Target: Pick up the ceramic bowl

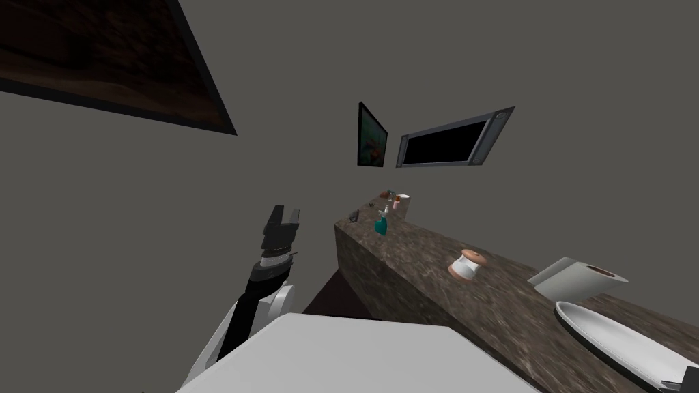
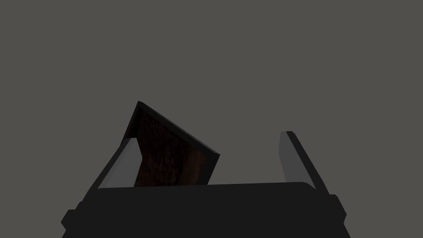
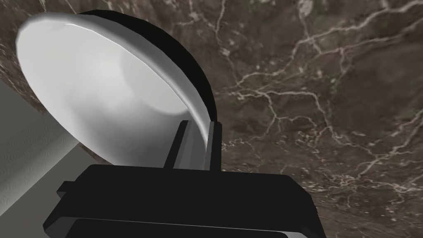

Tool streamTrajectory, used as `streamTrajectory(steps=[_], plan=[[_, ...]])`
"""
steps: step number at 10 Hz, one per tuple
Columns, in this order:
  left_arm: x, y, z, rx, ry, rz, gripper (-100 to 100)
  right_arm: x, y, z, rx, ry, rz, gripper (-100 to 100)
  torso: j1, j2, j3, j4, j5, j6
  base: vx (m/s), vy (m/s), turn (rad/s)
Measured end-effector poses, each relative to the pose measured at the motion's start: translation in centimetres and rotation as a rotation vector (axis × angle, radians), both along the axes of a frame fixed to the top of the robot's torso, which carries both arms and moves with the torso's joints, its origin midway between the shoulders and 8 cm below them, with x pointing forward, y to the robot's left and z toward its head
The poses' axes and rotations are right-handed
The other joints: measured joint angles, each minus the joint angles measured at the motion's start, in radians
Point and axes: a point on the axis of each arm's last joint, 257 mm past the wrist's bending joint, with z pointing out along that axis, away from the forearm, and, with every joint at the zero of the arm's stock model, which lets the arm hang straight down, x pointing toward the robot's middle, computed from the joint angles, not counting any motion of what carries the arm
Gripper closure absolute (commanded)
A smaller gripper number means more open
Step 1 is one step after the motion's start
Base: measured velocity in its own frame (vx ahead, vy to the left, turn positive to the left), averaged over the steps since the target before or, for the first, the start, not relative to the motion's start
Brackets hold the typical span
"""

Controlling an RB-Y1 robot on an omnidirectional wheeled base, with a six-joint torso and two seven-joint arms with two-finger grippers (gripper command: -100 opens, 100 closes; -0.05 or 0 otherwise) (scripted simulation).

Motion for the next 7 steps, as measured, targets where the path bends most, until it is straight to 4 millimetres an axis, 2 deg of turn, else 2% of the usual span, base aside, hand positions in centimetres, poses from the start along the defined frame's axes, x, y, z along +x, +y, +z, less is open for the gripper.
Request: streamTrajectory(steps=[2, 3, 4, 6, 7], plan=[[0.0, 0.0, 0.0, 0.000, 0.000, 0.000, 0, 0.0, 0.0, 0.0, 0.001, 0.001, 0.001, 100, 0.000, -0.001, 0.000, 0.000, 0.000, 0.000, 0.000, 0.000, 0.000], [0.0, 0.0, 0.0, 0.000, 0.000, 0.000, 0, 0.0, 0.0, 0.0, 0.001, 0.001, 0.001, 0, 0.000, -0.001, 0.000, 0.000, 0.000, 0.000, 0.000, 0.000, 0.000], [0.0, 0.0, 0.0, 0.000, 0.000, 0.000, 0, 0.0, 0.0, 0.0, 0.001, 0.001, 0.001, 100, 0.000, -0.001, 0.000, 0.000, 0.000, 0.000, 0.017, 0.013, -0.047], [0.0, 0.0, 0.0, 0.000, 0.000, 0.000, 0, 0.8, 0.0, 1.5, 0.003, 0.002, 0.012, 100, 0.003, -0.002, -0.001, 0.000, 0.002, 0.000, 0.013, 0.016, -0.038], [0.0, 0.0, 0.0, 0.000, 0.000, 0.000, 0, 1.0, 0.1, 1.6, 0.003, 0.001, 0.012, 0, 0.002, -0.001, 0.000, 0.000, 0.001, 0.000, 0.000, 0.000, 0.000]])
